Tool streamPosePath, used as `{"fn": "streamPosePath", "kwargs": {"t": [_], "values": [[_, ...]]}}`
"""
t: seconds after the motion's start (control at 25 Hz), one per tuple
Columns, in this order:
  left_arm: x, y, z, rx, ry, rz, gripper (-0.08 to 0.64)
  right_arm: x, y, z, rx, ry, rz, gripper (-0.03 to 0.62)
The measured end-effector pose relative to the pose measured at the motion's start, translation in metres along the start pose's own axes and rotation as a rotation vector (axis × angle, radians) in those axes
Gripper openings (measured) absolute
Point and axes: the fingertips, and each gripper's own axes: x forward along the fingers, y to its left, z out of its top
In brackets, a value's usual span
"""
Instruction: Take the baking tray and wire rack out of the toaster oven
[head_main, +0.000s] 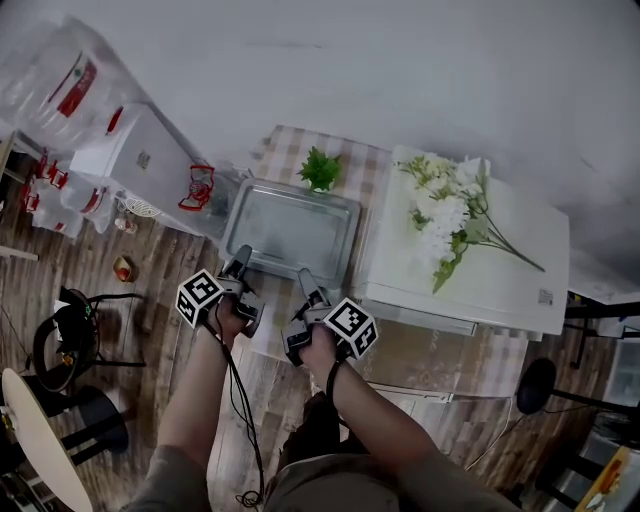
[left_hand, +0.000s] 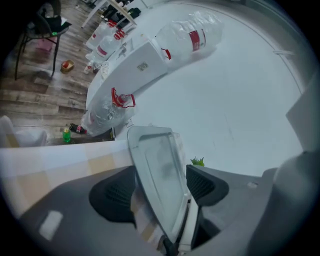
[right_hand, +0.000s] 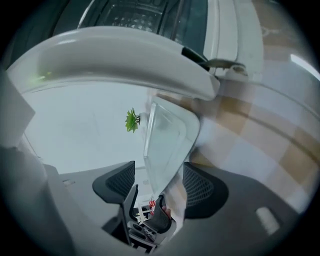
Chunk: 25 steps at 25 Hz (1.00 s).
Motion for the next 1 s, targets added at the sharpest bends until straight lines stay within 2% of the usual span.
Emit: {"fn": "streamPosePath", "kwargs": {"t": [0.16,0.48,0.68,0.8,0.92,1.0], "values": [[-0.021,-0.007,-0.003,0.019,-0.032,0.001,0.310,-0.022,0.005,-0.008,-0.030,0.058,-0.003,0.310],[-0.059,-0.052,-0.037,0.025,-0.035,-0.111,0.308,-0.079,0.026,-0.008,-0.064,0.111,0.064,0.279],[-0.085,-0.071,-0.067,0.010,-0.037,-0.135,0.308,-0.118,0.046,-0.001,-0.078,0.119,0.126,0.275],[-0.103,-0.079,-0.085,-0.016,-0.061,-0.141,0.275,-0.144,0.054,0.005,-0.100,0.118,0.160,0.275],[-0.116,-0.098,-0.103,-0.028,-0.055,-0.181,0.275,-0.169,0.061,0.017,-0.099,0.097,0.192,0.275],[-0.122,-0.113,-0.121,-0.007,-0.029,-0.210,0.275,-0.186,0.065,0.028,-0.103,0.081,0.213,0.270]]}}
